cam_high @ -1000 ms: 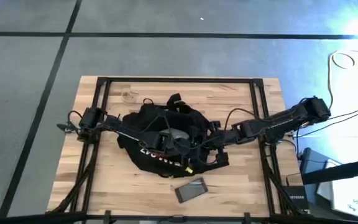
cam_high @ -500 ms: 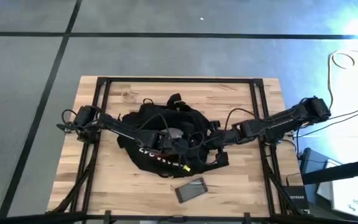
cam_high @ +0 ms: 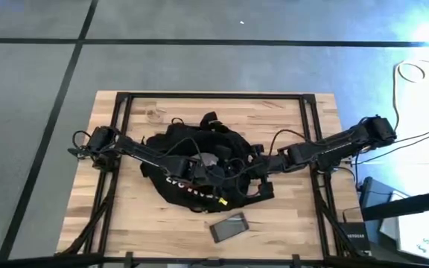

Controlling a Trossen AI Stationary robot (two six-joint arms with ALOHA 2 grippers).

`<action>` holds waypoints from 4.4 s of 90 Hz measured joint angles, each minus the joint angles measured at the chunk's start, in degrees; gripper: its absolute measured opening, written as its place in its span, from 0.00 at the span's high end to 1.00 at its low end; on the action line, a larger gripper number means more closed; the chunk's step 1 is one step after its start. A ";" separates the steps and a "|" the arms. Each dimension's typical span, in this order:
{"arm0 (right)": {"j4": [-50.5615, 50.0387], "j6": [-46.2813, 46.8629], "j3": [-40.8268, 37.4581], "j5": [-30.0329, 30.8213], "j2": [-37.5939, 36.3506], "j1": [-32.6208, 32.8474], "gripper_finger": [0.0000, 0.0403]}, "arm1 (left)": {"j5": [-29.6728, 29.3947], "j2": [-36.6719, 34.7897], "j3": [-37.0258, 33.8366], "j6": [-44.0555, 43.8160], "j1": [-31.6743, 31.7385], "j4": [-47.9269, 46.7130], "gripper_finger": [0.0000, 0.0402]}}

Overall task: Unpack backpack
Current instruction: Close the black backpack

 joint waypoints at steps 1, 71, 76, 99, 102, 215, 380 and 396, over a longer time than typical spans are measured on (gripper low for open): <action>0.04 0.00 0.00 -0.07 0.00 0.00 0.95 | 0.16 0.00 0.00 -0.20 0.00 0.03 1.00; 1.27 0.22 -0.07 -1.02 0.00 0.00 0.95 | 8.28 0.61 0.02 -7.43 3.11 0.08 0.56; 1.30 0.22 -0.07 -1.05 0.00 0.00 0.95 | 12.34 0.61 0.02 -7.84 3.19 0.74 0.56; 1.43 0.22 -0.07 -1.16 0.00 0.02 0.94 | 16.31 0.75 0.02 -9.69 3.56 2.52 0.56; 1.49 0.22 -0.07 -1.16 0.00 0.02 0.94 | 16.38 1.36 0.02 -10.33 3.82 3.01 0.56; 2.80 0.17 0.31 -0.92 -0.12 -0.04 0.94 | 10.15 1.19 1.33 -6.23 2.54 1.22 0.99; -1.12 0.25 -0.20 -4.67 0.04 0.09 0.96 | -12.09 -10.77 1.31 -2.48 1.95 -21.12 0.99; -0.40 0.28 -0.20 -4.59 0.04 0.04 0.96 | 2.41 -11.30 1.33 -6.88 1.97 -19.34 0.99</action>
